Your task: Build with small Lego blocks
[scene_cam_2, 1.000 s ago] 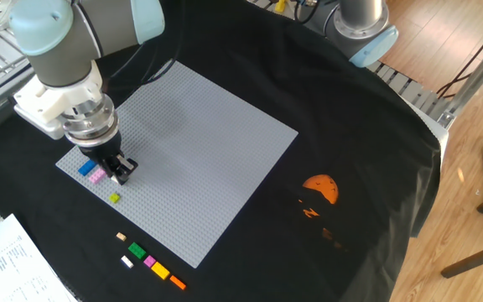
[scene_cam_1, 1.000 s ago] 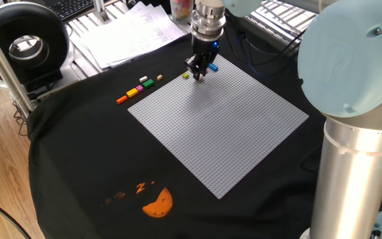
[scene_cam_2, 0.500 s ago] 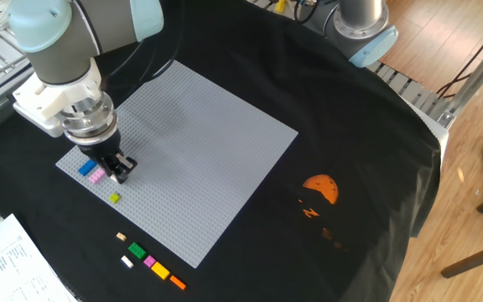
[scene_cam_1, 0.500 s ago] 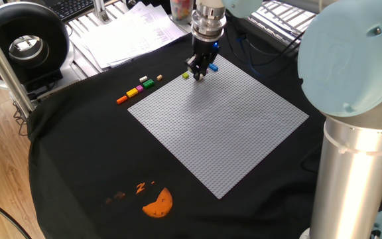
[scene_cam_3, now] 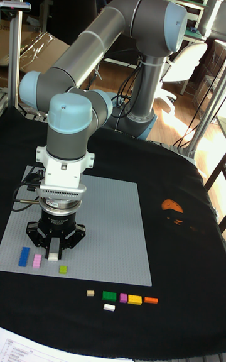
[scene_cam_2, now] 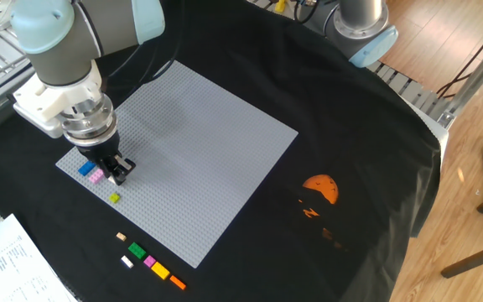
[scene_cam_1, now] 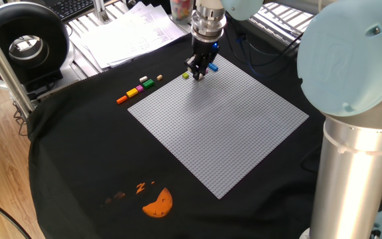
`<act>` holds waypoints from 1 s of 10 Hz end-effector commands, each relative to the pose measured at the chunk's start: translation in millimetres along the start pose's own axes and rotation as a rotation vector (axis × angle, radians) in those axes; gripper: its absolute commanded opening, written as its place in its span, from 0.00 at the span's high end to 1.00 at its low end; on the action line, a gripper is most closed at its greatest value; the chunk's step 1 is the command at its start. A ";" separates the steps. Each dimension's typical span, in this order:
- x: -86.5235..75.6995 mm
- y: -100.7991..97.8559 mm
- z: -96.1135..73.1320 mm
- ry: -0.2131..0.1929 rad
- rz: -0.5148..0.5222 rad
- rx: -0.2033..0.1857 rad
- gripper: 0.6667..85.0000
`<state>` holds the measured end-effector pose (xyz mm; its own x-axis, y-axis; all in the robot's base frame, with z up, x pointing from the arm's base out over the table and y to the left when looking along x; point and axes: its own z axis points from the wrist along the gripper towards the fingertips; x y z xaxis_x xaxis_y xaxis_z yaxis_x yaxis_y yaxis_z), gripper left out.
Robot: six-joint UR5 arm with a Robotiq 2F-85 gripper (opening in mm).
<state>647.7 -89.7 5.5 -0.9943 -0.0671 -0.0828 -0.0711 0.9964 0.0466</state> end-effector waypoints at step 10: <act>-0.1 1.3 -3.3 -0.002 0.017 -0.010 0.90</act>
<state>647.5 -89.2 5.7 -0.9946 -0.0629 -0.0830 -0.0671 0.9965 0.0491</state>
